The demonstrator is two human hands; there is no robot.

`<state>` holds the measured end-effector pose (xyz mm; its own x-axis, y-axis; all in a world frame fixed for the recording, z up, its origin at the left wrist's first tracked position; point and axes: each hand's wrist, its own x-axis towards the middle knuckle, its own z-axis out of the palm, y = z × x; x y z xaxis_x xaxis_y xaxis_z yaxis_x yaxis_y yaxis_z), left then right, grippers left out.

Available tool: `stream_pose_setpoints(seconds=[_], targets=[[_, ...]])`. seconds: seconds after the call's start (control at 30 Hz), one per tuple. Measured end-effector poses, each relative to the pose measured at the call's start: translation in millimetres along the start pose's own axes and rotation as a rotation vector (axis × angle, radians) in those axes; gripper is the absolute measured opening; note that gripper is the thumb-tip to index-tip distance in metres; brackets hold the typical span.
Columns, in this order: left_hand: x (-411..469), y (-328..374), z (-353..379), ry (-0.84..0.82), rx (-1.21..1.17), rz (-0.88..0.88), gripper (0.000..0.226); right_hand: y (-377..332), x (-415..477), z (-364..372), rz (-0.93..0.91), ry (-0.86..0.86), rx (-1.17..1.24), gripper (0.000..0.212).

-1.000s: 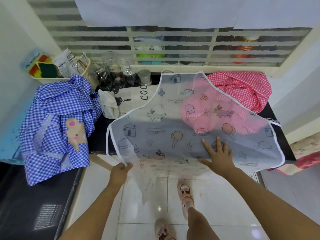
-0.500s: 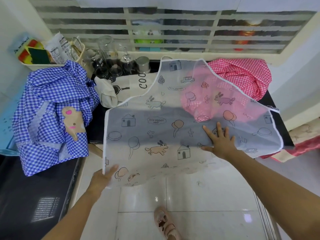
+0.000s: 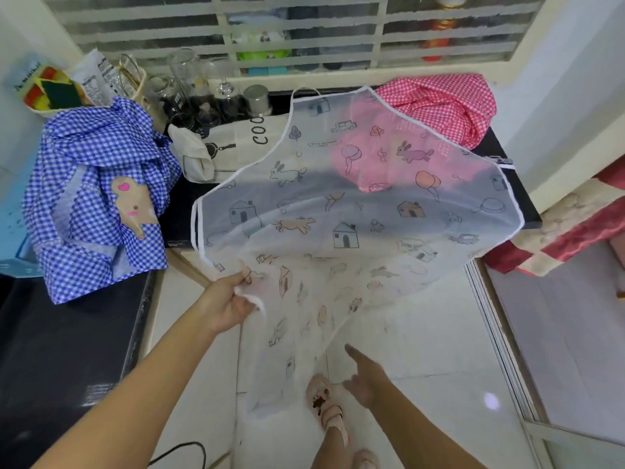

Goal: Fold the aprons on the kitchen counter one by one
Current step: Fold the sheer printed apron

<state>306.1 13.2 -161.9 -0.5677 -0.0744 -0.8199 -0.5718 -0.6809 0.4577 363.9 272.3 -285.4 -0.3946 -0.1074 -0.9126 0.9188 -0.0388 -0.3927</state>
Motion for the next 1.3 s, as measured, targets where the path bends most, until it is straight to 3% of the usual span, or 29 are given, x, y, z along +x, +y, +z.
stream_pose_setpoints(seconds=[0.03,0.07,0.1,0.13,0.2,0.33,0.43,0.53,0.57,0.67,0.8,0.9,1.0,1.07,1.13,1.23,1.3], targets=[[-5.2,-4.4,0.8,-0.001,-0.039,-0.005,0.027,23.2,5.1,-3.7,0.174,-0.077,0.194,0.109],[-7.6,-2.6,5.8,-0.022,-0.083,-0.015,0.029,36.2,11.0,5.5,0.301,-0.134,0.356,0.115],[-11.9,-5.2,5.7,-0.026,-0.115,-0.026,0.031,51.8,3.9,7.6,0.299,-0.275,0.506,0.118],[-14.7,-5.2,9.2,-0.032,-0.139,-0.028,0.032,57.8,4.9,14.0,0.392,-0.365,0.596,0.109],[-20.6,-4.7,4.9,-0.038,-0.178,-0.04,0.032,62.4,-8.8,25.1,0.317,-0.485,0.695,0.084],[-32.8,7.3,-3.1,0.016,-0.07,-0.012,0.029,46.7,-24.3,25.5,0.078,-0.319,0.792,0.058],[-33.2,17.5,-18.7,0.245,0.194,0.101,0.015,36.7,-30.0,17.3,0.049,-0.124,0.709,0.037],[-28.5,18.2,-44.1,0.563,0.653,0.363,0.036,33.5,-39.6,19.4,0.071,-0.127,0.668,0.037],[-32.0,11.8,-47.1,0.594,0.764,0.497,0.036,33.0,-44.7,22.0,0.078,-0.128,0.651,0.032],[-58.8,-28.2,-41.8,0.388,0.873,0.689,0.024,31.2,-60.8,34.8,0.094,-0.149,0.631,0.008],[-81.0,-68.7,-40.8,0.43,1.274,0.937,0.006,28.2,-71.7,53.5,0.078,-0.132,0.592,0.01],[-91.4,-71.4,-44.6,0.486,1.506,0.859,0.021,30.0,-79.3,54.7,0.073,-0.166,0.646,0.019],[-100.1,-68.5,-53.0,0.538,1.555,0.936,0.022,34.2,-91.3,46.2,0.027,-0.176,0.686,0.019],[-115.7,-73.8,-48.9,0.425,1.415,0.974,0.005,39.3,-99.7,40.4,-0.013,-0.195,0.62,0.023],[-129.9,-85.5,-35.8,0.273,1.277,0.733,0.033,43.8,-108.5,35.6,-0.048,-0.237,0.508,0.026],[-144.6,-105.7,-20.2,0.079,1.164,0.107,0.065,41.5,-120.1,36.8,-0.088,-0.266,0.383,0.033],[-145.0,-123.6,-18.3,-0.098,1.003,-0.218,0.082,40.6,-130.2,34.8,-0.116,-0.262,0.335,0.026]])
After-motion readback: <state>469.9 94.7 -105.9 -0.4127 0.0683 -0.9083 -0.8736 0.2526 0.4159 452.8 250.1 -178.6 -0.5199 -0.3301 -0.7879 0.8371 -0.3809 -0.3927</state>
